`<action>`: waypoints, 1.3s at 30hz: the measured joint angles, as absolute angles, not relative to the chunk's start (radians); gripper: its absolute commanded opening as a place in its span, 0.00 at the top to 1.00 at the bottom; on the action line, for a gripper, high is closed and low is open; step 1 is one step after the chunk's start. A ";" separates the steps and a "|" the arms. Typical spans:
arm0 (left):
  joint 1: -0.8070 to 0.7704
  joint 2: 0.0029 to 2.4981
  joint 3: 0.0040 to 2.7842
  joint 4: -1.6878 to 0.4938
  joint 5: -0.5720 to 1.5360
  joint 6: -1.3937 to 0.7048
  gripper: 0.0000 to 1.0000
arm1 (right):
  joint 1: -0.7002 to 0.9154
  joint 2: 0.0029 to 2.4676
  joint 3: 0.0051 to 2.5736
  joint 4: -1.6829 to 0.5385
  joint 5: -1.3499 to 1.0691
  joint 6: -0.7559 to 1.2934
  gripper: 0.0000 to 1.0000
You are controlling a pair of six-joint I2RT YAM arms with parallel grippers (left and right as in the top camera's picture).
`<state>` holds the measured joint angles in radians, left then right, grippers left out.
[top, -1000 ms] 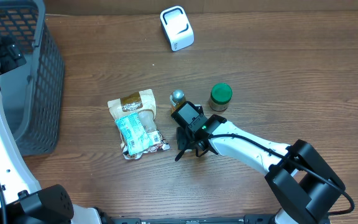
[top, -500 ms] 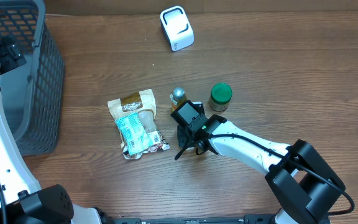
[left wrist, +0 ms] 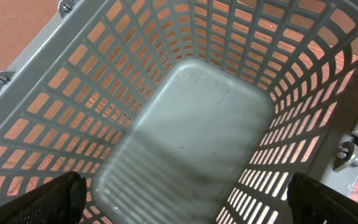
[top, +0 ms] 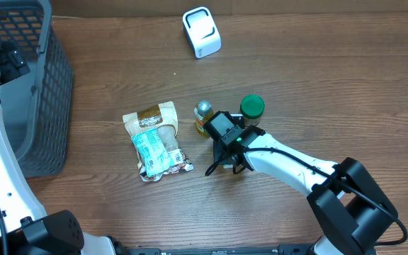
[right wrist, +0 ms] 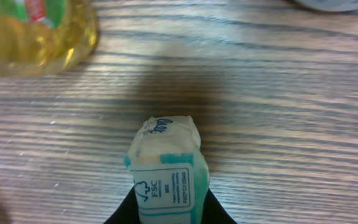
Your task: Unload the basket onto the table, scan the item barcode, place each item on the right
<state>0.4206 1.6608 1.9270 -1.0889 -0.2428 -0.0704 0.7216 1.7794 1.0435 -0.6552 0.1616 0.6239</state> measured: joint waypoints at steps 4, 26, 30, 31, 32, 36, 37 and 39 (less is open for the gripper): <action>0.421 1.661 1.927 -1.089 -0.243 -0.070 0.00 | 0.707 1.779 1.043 -0.665 0.184 0.624 0.82; 0.421 1.661 1.927 -1.089 -0.243 -0.070 0.01 | 0.688 1.779 1.044 -0.669 0.209 0.620 0.28; 0.421 1.661 1.927 -1.089 -0.243 -0.070 0.01 | 0.686 1.774 1.082 -0.718 0.210 0.589 0.28; 0.421 1.661 1.927 -1.089 -0.243 -0.070 0.01 | 0.683 1.769 1.105 -0.740 0.210 0.581 0.28; 0.421 1.661 1.927 -1.089 -0.243 -0.070 0.00 | 0.678 1.760 1.134 -0.759 0.210 0.573 0.28; 0.421 1.661 1.927 -1.089 -0.243 -0.070 0.00 | 0.645 1.722 1.224 -0.809 0.211 0.558 0.27; 0.421 1.661 1.927 -1.089 -0.243 -0.070 0.00 | 0.633 1.711 1.242 -0.817 0.211 0.556 0.25; 0.421 1.661 1.927 -1.089 -0.243 -0.070 0.00 | 0.606 1.690 1.274 -0.829 0.214 0.550 0.15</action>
